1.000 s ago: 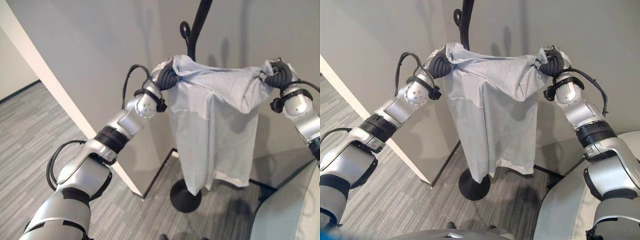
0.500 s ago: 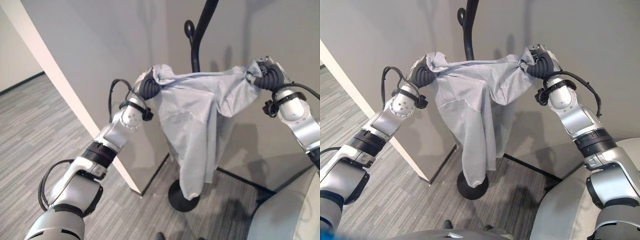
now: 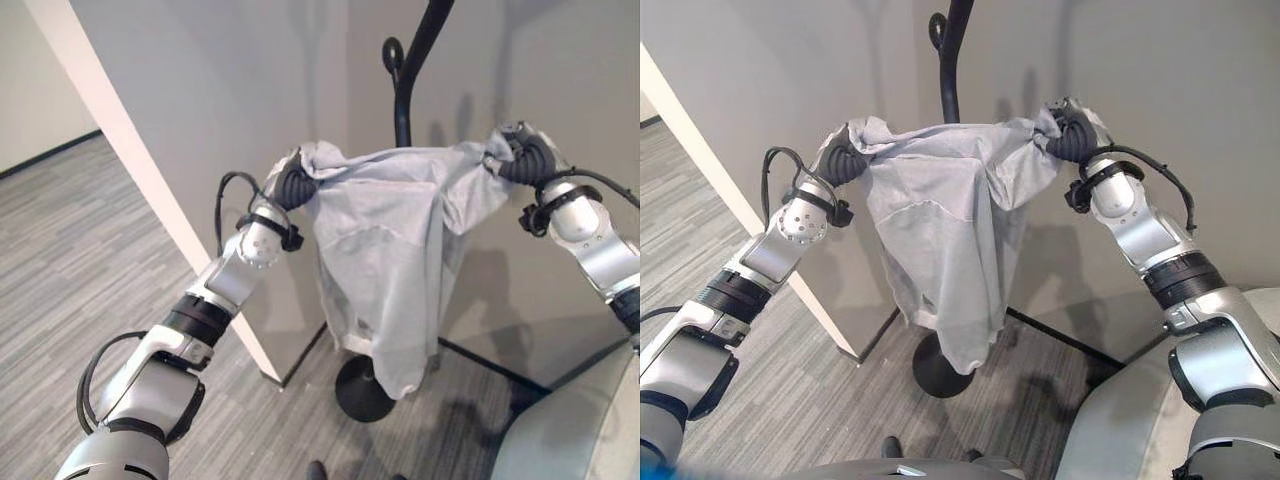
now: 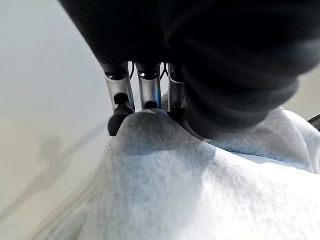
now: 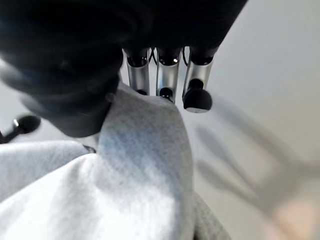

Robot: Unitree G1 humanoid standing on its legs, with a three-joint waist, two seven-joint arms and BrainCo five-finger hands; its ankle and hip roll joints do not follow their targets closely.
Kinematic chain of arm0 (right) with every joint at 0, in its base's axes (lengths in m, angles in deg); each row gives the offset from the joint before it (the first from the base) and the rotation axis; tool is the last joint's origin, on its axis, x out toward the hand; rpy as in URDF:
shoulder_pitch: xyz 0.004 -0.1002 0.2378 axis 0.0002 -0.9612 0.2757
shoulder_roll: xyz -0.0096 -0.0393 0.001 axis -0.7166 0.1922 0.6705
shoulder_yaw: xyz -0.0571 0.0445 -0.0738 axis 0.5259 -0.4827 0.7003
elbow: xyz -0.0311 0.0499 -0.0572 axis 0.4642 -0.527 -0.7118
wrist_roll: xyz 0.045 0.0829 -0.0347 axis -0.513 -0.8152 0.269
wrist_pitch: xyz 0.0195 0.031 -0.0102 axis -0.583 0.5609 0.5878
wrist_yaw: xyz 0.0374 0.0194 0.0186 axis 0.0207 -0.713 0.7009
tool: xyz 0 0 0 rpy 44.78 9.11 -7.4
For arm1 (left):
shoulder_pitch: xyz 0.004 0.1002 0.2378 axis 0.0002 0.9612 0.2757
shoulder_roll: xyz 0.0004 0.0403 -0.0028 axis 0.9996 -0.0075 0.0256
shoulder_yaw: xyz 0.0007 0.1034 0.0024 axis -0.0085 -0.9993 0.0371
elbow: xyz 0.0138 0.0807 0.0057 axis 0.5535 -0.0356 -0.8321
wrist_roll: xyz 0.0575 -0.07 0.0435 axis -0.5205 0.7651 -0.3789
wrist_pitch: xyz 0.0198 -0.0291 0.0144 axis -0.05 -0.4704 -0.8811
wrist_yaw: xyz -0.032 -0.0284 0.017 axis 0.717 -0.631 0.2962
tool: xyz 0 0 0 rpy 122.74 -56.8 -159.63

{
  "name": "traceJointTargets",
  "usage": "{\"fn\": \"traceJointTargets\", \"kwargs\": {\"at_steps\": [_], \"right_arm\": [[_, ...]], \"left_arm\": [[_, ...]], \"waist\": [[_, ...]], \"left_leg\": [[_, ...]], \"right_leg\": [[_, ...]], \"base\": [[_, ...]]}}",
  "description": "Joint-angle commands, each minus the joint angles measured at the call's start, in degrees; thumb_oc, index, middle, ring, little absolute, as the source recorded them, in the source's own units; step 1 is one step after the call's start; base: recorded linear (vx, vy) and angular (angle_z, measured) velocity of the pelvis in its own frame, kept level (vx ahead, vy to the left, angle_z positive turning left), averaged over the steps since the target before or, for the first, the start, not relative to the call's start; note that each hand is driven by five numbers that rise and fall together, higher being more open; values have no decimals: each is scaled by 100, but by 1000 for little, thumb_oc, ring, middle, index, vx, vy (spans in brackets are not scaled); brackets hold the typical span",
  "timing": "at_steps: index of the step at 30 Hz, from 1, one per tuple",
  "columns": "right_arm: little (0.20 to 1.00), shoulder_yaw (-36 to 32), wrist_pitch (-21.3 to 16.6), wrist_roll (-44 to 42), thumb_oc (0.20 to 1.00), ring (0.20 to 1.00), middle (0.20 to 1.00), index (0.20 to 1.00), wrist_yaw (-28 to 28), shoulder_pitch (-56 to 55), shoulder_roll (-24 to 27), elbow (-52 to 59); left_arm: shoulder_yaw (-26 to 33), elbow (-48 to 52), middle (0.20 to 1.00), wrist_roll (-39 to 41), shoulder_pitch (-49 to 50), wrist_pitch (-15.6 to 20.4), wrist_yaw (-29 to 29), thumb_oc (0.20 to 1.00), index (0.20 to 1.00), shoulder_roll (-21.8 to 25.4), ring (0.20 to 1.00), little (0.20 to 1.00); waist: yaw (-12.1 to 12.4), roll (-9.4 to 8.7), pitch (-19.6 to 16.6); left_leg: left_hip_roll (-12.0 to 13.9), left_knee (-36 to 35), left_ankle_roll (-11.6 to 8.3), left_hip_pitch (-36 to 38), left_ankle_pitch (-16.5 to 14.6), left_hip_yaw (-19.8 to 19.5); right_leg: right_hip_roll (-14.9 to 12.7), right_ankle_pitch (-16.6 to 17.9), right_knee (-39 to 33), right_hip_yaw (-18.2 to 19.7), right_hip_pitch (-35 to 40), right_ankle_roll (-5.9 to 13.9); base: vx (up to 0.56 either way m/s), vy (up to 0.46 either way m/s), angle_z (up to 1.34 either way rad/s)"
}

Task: Hang the clothes on the sofa on the clothes rack.

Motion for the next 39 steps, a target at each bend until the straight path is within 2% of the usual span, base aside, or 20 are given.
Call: {"fn": "traceJointTargets", "kwargs": {"at_steps": [1, 4, 5, 6, 7, 8, 9, 23, 34, 39], "right_arm": [[200, -194, 20, -17, 200, 200, 200, 200, -54, 304, 323, -267], [200, -207, 21, 2, 200, 200, 200, 200, -7, 182, 242, -255], [200, -212, 15, 18, 200, 200, 200, 200, 7, 133, 203, -230], [244, -225, 9, 42, 244, 244, 244, 244, 16, 89, 166, -194], [548, -231, -1, 54, 548, 548, 548, 548, 23, 58, 131, -164], [749, -234, 0, 55, 749, 749, 749, 749, 23, 52, 130, -160], [1000, -285, -19, 84, 1000, 1000, 1000, 1000, 31, -64, 70, -63], [1000, -682, -71, 117, 1000, 1000, 1000, 1000, -2, -505, -30, 332], [1000, -1276, -123, 127, 1000, 1000, 1000, 1000, -143, -982, -69, 834], [1000, -1781, -182, 113, 1000, 1000, 1000, 1000, -308, -1323, -93, 1271]], "left_arm": [[27, -673, 200, 70, -499, 16, -183, 200, 200, 109, 200, 200], [18, -661, 200, 54, -459, 19, -152, 200, 200, 83, 200, 200], [22, -648, 482, 55, -443, 19, -143, 482, 482, 69, 482, 482], [40, -629, 809, 53, -411, 20, -142, 809, 809, 57, 809, 809], [58, -608, 1000, 59, -387, 28, -143, 1000, 1000, 33, 1000, 1000], [58, -605, 1000, 59, -383, 27, -143, 1000, 1000, 33, 1000, 1000], [73, -573, 1000, 42, -322, 29, -139, 1000, 1000, 0, 1000, 1000], [226, -429, 1000, 96, -80, 16, -52, 1000, 1000, -75, 1000, 1000], [404, -303, 1000, 71, 157, -3, -26, 1000, 1000, -83, 1000, 1000], [573, -192, 1000, 83, 312, 0, -60, 1000, 1000, -53, 1000, 1000]], "waist": [[318, -12, -44], [327, -5, -36], [329, -3, -31], [332, -1, -29], [333, 2, -25], [334, 1, -27], [334, 3, -21], [323, -17, -52], [289, -38, -79], [254, -37, -97]], "left_leg": [[352, 65, -636, 677, -789, 96], [344, 65, -632, 675, -795, 86], [345, 65, -631, 676, -794, 82], [345, 65, -630, 679, -797, 82], [347, 65, -629, 680, -796, 83], [347, 65, -630, 680, -796, 83], [347, 65, -627, 687, -799, 84], [342, 65, -614, 760, -840, 96], [347, 65, -601, 821, -891, 123], [345, 65, -589, 858, -911, 149]], "right_leg": [[-116, -508, 95, -583, 129, 346], [-116, -507, 95, -594, 124, 346], [-118, -506, 95, -593, 126, 345], [-119, -508, 95, -594, 130, 345], [-121, -510, 95, -597, 132, 344], [-121, -510, 95, -597, 132, 344], [-121, -510, 95, -605, 137, 343], [-113, -525, 95, -600, 196, 332], [-126, -532, 95, -591, 228, 337], [-124, -530, 95, -572, 244, 341]], "base": [[0, 0, 0], [0, 0, 0], [0, 0, 0], [0, 0, 0], [0, 0, 0], [0, 0, 0], [0, 0, 0], [0, 0, 0], [0, 0, 0], [0, 0, 0]]}}
